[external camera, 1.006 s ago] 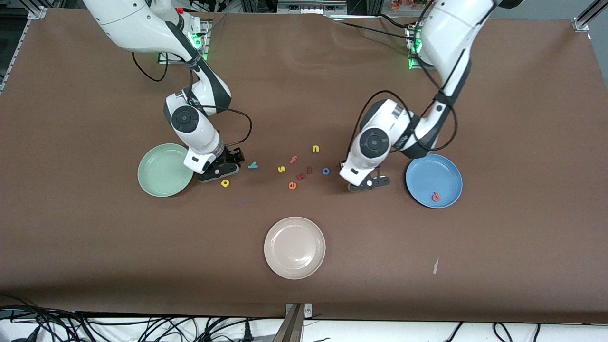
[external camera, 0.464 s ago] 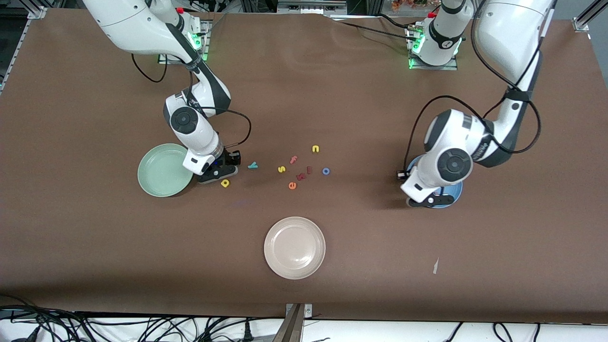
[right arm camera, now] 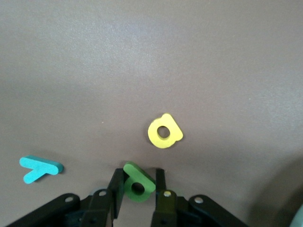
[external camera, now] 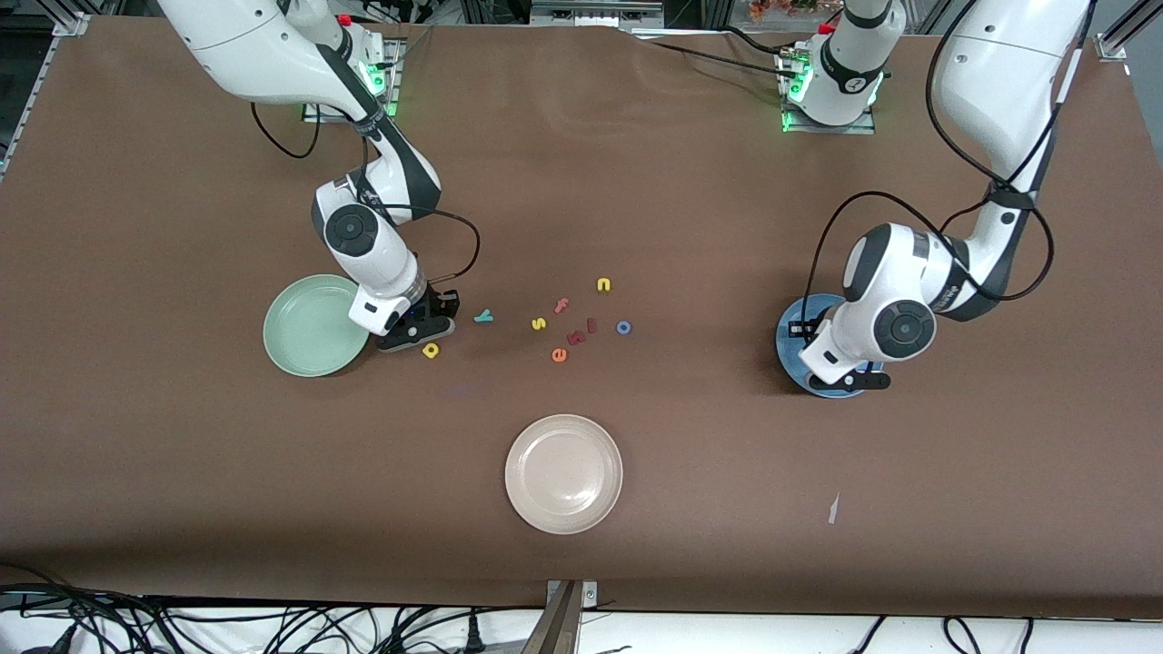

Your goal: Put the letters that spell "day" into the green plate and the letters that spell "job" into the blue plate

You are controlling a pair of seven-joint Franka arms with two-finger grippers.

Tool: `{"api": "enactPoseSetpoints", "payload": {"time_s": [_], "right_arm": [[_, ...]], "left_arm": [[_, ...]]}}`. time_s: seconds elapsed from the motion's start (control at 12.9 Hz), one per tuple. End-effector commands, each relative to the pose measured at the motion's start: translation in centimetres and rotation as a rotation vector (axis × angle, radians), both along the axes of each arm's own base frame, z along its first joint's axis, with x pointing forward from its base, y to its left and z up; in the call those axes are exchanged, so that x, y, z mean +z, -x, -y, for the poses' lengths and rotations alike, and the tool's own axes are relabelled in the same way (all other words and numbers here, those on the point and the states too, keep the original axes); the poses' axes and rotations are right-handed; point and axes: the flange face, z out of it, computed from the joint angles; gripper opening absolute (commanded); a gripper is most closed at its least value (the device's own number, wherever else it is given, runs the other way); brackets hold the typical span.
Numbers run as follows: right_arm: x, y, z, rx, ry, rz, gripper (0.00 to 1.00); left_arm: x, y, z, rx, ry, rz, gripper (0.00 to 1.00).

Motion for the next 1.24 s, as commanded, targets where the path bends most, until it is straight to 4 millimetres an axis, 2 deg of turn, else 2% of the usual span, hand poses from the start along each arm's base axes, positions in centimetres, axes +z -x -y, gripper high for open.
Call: {"api": "enactPoseSetpoints", "payload": {"time_s": [0.0,0.08,0.23,0.31,0.39,0.62,0.7,0.85,0.93,1.08,1.16], "right_arm": [[-0.6,0.0,-0.2,0.016,0.002,0.003,0.13],[-0.5,-0.1,-0.2,0.016,0.001,0.005,0.08],[-0.2,-0.1,-0.2,0.018,0.003,0.005,0.08],[0.4,-0.3,-0.1,0.021,0.004,0.012,0.08],[1.9,-0.5,0.0,0.024,0.010,0.022,0.08],[6.6,-0.7,1.9,0.067,0.065,-0.014,0.08],[8.0,-1.4,4.5,0.080,0.082,-0.026,0.08],[9.6,-2.4,9.5,0.151,0.100,-0.044,0.08],[9.7,-2.9,12.2,0.171,0.105,-0.058,0.08],[9.1,-3.6,16.4,0.198,0.104,-0.068,0.10],[8.4,-3.3,16.9,0.193,0.101,-0.078,0.27]], "left_arm": [[0.6,0.3,0.0,-0.025,-0.006,0.017,1.00],[0.8,0.2,-0.1,-0.023,-0.006,0.019,1.00],[2.6,-0.1,1.0,-0.027,-0.009,0.039,1.00],[3.6,0.0,1.7,-0.030,-0.009,0.052,1.00],[4.6,-0.3,2.4,-0.021,0.000,0.069,1.00],[7.2,-0.5,8.1,0.049,0.018,0.123,1.00],[7.7,-0.3,10.4,0.090,0.018,0.137,1.00],[8.1,-0.4,14.3,0.137,0.016,0.162,1.00],[8.3,-0.9,15.8,0.160,0.023,0.174,1.00],[8.4,-1.5,20.1,0.198,0.041,0.197,1.00],[7.8,-1.5,22.6,0.226,0.045,0.198,1.00]]}}
